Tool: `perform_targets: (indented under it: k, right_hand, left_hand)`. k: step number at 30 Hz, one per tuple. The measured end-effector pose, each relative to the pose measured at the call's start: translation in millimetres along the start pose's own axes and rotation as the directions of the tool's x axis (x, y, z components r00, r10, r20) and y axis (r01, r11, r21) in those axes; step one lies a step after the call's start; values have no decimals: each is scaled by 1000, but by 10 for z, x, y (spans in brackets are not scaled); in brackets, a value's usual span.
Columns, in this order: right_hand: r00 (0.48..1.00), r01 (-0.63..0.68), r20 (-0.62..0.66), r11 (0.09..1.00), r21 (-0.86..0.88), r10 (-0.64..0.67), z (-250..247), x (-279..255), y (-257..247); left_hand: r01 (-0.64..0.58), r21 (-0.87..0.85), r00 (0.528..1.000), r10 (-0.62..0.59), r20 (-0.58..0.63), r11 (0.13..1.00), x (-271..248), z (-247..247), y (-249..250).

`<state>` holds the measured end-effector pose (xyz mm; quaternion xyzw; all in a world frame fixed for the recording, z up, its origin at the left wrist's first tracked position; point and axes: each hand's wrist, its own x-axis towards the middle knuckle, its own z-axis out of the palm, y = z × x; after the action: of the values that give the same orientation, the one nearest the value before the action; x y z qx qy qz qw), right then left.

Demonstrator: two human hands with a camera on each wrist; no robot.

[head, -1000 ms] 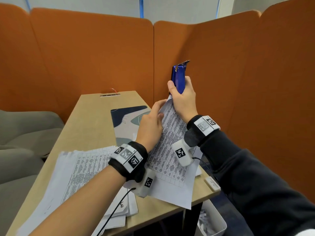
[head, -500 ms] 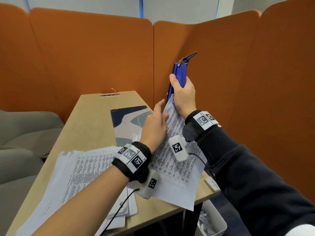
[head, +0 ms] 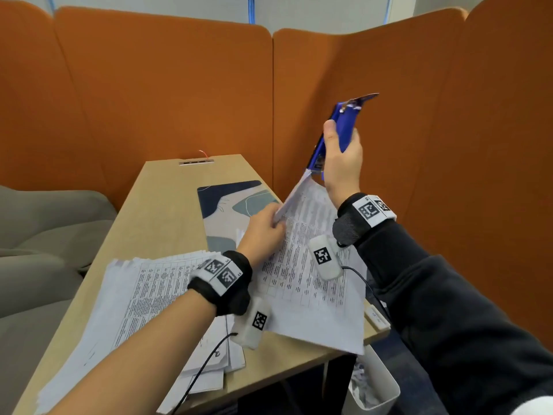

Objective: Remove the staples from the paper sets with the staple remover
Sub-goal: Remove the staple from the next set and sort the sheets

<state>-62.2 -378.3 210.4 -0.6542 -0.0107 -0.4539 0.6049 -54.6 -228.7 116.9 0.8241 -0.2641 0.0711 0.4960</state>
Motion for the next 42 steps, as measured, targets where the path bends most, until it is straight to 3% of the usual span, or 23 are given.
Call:
perform_targets:
  k: [2,5,10,13,15,17,20,22,24,25,27,29,31,34,37,42]
  right_hand:
    - [995,-54,-76,995,80,60,-24,7,19]
    - [953,-300,-5,941,154,304,8,-74,254]
    - [719,-685,204,727,45,664,102,-609,1011]
    - [615,-771,264,637,3,743,155,-899,1339]
    - [575,-801,304,598,22,759,178,-976,1481]
    - [522,-846,380,521,117,763,178,-1030,1547]
    - [415,-909,521,322,265,746,111,-1141,1711]
    - [336,-934,575,186,304,746,26,-1175,1884]
    - [273,-940,617,68,335,738,-44,-1160,2010]
    - [265,-937,633,41,346,727,-70,-1130,2033]
    - [259,-938,658,24,345,707,-74,-1128,2060]
    - [251,-946,672,28,324,697,-72,-1130,2087]
    - [235,-950,673,18,313,702,-83,-1134,2103]
    - [230,-948,670,7,318,705,-96,-1125,2111]
    - [234,-949,669,17,314,706,-90,-1126,2140]
    - [209,-956,703,-10,294,680,-113,-1114,2179]
  left_hand:
    - [118,-140,991,-124,-39,983,115,-61,-98]
    - [274,-203,959,-284,-21,940,289,-156,-312]
    - [518,-159,831,-538,-140,841,237,-538,-878]
    - [699,-3,701,-686,-194,715,16,-1010,-1306]
    - [813,158,581,-766,-277,560,-165,-1312,-1622]
    - [855,299,509,-793,-334,423,-360,-1515,-1827]
    - [835,382,521,-793,-316,396,-535,-1599,-1990]
    - [852,350,503,-791,-347,388,-588,-1613,-2078]
    - [838,350,534,-764,-362,419,-606,-1633,-2135]
    - [815,371,568,-739,-362,445,-608,-1643,-2122]
    - [765,409,635,-687,-354,497,-644,-1627,-2125]
    - [748,377,662,-658,-359,546,-655,-1583,-2122]
    - [764,302,645,-662,-382,570,-654,-1554,-2109]
    - [814,248,580,-705,-409,526,-651,-1578,-2119]
    - [778,258,626,-672,-396,573,-671,-1568,-2111]
    - [773,239,633,-686,-359,588,-694,-1570,-2041]
